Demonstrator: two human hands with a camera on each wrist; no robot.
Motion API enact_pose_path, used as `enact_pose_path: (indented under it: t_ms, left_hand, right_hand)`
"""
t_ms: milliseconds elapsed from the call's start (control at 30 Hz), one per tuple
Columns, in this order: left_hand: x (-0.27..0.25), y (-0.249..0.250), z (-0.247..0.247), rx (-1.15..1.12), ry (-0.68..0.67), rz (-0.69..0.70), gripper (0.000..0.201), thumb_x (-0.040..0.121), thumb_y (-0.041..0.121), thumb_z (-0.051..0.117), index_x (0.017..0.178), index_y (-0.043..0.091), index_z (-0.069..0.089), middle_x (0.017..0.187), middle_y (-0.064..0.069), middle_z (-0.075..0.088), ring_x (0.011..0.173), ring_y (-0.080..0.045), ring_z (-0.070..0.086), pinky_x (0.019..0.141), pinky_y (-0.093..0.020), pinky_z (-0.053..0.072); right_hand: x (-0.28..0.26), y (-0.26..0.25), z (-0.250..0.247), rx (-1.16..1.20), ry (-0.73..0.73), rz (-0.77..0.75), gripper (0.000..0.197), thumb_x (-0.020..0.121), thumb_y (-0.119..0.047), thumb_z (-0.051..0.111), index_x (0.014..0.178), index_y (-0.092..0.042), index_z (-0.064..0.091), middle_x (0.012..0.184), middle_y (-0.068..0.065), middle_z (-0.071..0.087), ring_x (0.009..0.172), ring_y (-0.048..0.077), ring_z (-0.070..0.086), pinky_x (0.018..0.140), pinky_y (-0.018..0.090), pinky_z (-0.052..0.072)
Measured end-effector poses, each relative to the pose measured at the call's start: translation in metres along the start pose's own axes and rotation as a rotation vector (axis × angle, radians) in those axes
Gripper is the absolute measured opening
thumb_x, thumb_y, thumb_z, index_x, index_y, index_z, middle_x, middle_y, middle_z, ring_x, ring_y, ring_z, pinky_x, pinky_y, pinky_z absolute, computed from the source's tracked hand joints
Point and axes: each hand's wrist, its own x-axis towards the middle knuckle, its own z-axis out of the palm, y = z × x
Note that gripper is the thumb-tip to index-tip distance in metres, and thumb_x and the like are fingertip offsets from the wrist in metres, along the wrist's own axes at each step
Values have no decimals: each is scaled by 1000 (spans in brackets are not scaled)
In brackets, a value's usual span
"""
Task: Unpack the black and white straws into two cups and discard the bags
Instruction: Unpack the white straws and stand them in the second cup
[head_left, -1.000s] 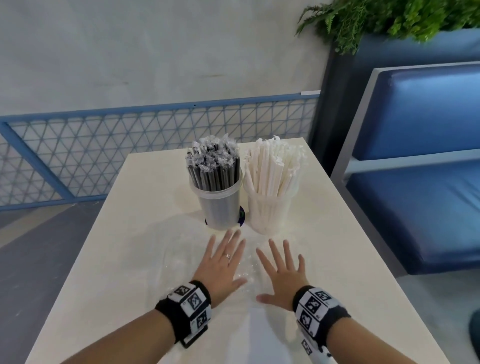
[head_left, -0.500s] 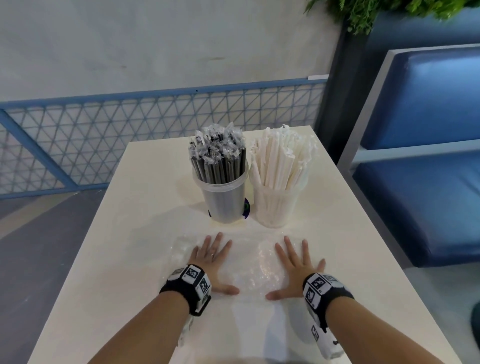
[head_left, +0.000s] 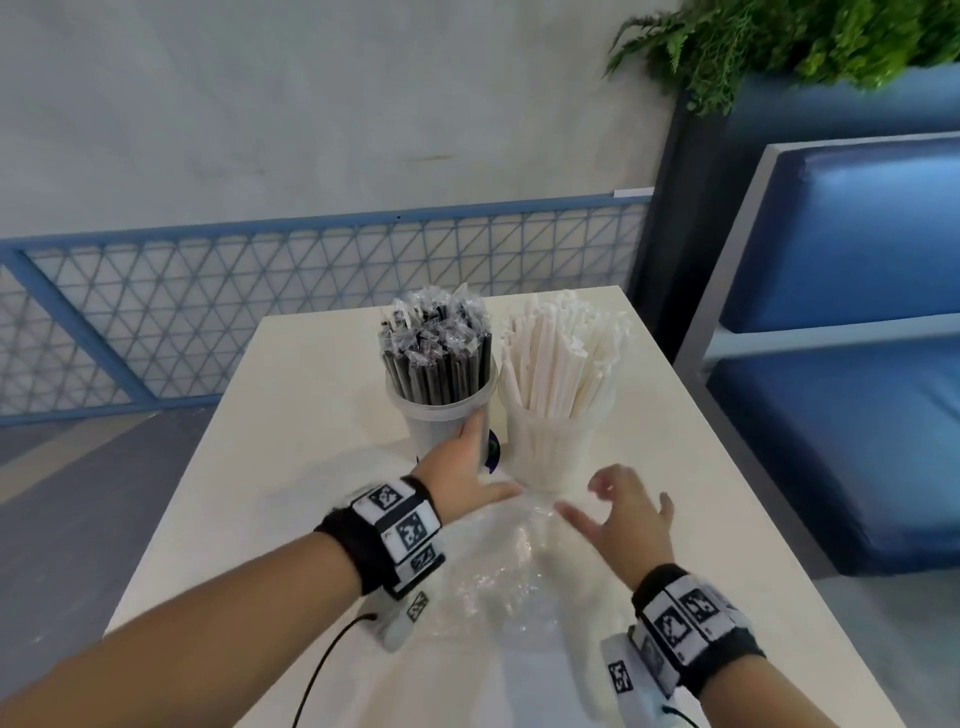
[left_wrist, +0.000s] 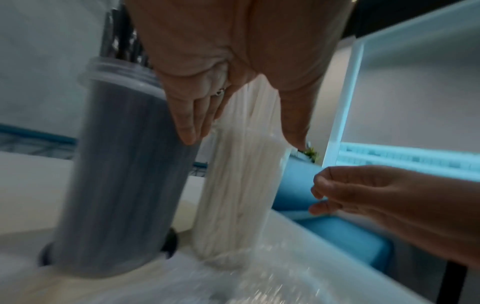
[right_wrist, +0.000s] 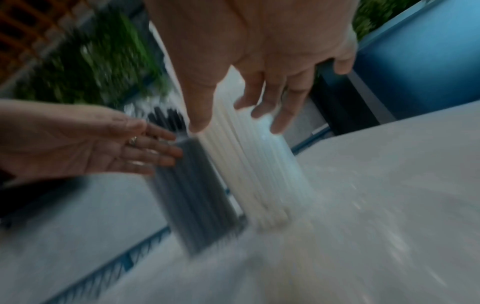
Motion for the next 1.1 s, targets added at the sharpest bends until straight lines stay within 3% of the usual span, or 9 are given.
enact_pose_path:
  t_ms: [67,133,300,433,500,633,700,833,1100]
  left_hand:
    - [21,11,-6,-98,-4,-47,112,68,45,75,147,13,1,151,-6,30,135,-19,36,109,-27,30]
    - [39,18,-7,-229,-10,-98,111,62,44,80,144,13,12,145,-4,39,133,-18,39,110,-31,33]
    - [65,32,2,-456,108,-117,108,52,36,88,137,13,25,133,5,44,126,-14,42,107,-32,36]
    - [78,37,9,-391,171,-85,138,48,42,88,145,9,-5,155,-4,15,142,-17,18,117,-35,22]
    - [84,39,9,-397,187,-83,135,45,42,88,145,12,2,152,-5,24,140,-17,24,115,-35,25]
    - [98,42,11,-423,256,-92,124,33,44,89,134,19,21,136,-5,42,128,-22,41,107,-40,39]
    - [103,47,15,-492,295,-60,119,28,47,86,128,24,26,128,-2,47,120,-19,48,101,-40,45]
    - [108,59,6,-685,350,-3,95,51,11,88,127,16,30,98,21,48,91,5,53,73,2,43]
    - [107,69,-20,-876,308,206,75,65,24,81,127,31,41,118,7,55,107,-8,60,98,-35,48]
  right_hand:
    - [15,-11,-17,217,230,-71,45,70,-43,73,96,-17,47,101,-2,47,92,18,55,89,33,43]
    - [37,-21,-37,348,306,-80,61,67,-36,77,113,-12,45,113,-2,41,103,16,51,81,20,39]
    - [101,-26,-70,594,-111,-47,115,64,-29,82,148,-26,4,154,-2,21,138,14,26,112,36,28]
    - [130,-21,-70,616,-325,-128,123,69,0,77,146,-28,-14,147,-11,24,120,-5,37,87,2,37]
    - [137,-19,-65,585,-321,-168,127,63,-6,83,146,-31,-10,140,-18,28,117,-10,39,86,0,38]
    - [140,-25,-50,392,-162,-254,122,40,-51,84,142,-31,20,136,-21,41,129,5,39,114,41,26]
    - [139,-33,-45,474,-95,-314,106,43,-46,84,134,-33,31,129,-21,46,124,0,42,111,31,30]
    - [137,-44,-51,569,24,-395,73,60,-19,85,118,-31,43,112,-19,50,105,-13,49,90,4,38]
    - [131,-74,-84,557,89,-550,76,69,-17,80,128,-28,33,119,-5,49,112,-1,48,94,7,38]
